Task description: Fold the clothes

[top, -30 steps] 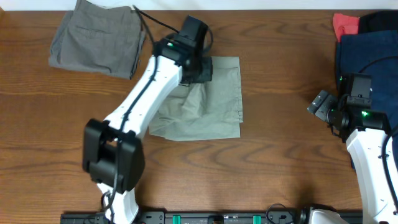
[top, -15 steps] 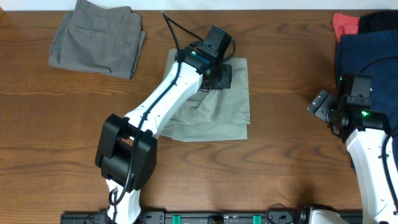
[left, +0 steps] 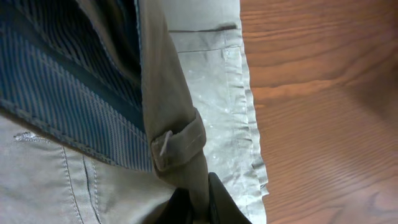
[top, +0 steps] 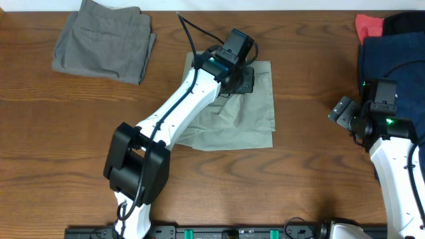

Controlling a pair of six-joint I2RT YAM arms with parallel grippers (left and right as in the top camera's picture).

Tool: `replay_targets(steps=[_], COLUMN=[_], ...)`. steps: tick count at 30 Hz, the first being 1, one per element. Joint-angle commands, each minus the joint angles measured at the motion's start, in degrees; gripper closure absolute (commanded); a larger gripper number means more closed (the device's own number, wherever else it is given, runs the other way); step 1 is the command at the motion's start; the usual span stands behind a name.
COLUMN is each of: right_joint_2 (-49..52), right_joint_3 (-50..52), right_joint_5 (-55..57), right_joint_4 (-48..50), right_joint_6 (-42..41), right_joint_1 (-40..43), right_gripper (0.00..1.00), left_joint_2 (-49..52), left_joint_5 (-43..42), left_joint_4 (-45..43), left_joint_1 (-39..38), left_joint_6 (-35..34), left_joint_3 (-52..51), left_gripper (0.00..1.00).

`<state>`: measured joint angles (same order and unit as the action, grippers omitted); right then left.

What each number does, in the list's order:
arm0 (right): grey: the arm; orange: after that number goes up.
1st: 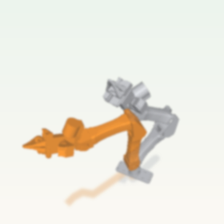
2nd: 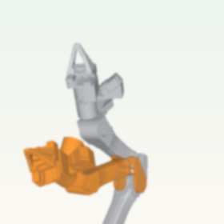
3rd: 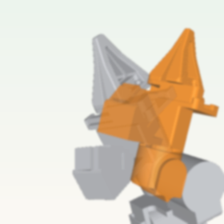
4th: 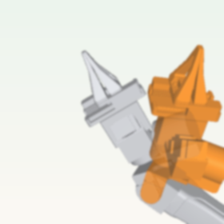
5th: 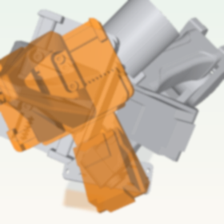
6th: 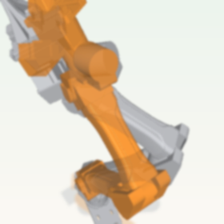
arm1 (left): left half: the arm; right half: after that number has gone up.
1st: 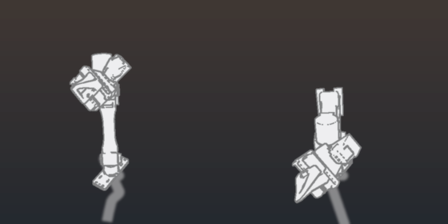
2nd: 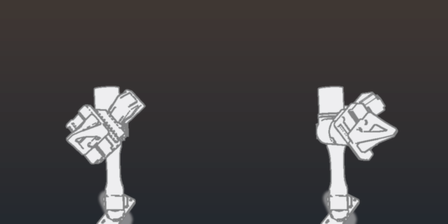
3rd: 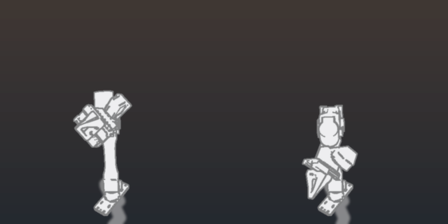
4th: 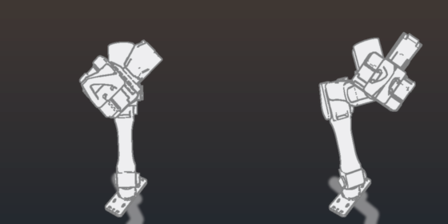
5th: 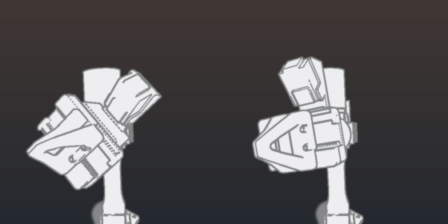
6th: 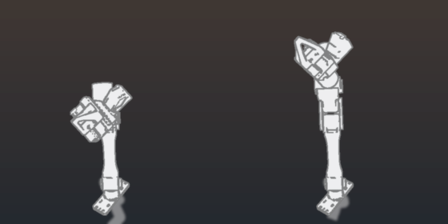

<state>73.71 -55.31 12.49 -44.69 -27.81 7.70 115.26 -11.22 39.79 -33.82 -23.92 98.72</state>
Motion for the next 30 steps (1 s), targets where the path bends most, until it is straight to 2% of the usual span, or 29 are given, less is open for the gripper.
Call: replay_targets(steps=[1,3,13,23,30], right_joint_2=[-0.1,-0.1,-0.1,-0.1,-0.1], right_joint_3=[0.0,0.0,0.0,0.0,0.0], right_joint_5=[1.0,1.0,1.0,1.0,1.0], right_joint_4=[0.1,0.1,0.1,0.1,0.1], right_joint_6=[0.7,0.7,0.7,0.7,0.7], right_joint_1=[-0.5,-0.5,-0.5,-0.5,-0.5], right_gripper=[0.01,0.01,0.01,0.01,0.01], left_joint_2=[0.7,0.7,-0.1,0.5,5.4], left_joint_5=[-0.3,-0.3,-0.3,-0.5,-5.4], left_joint_4=[-0.9,-1.4,0.3,9.2,8.6], left_joint_1=[-1.3,-1.8,-2.6,0.2,-3.4], left_joint_6=[-1.1,-1.1,-0.3,-0.7,-2.4], left_joint_3=[0.0,-0.1,-0.1,-0.3,-1.5], left_gripper=[0.84,0.74,0.68,0.67,0.67])
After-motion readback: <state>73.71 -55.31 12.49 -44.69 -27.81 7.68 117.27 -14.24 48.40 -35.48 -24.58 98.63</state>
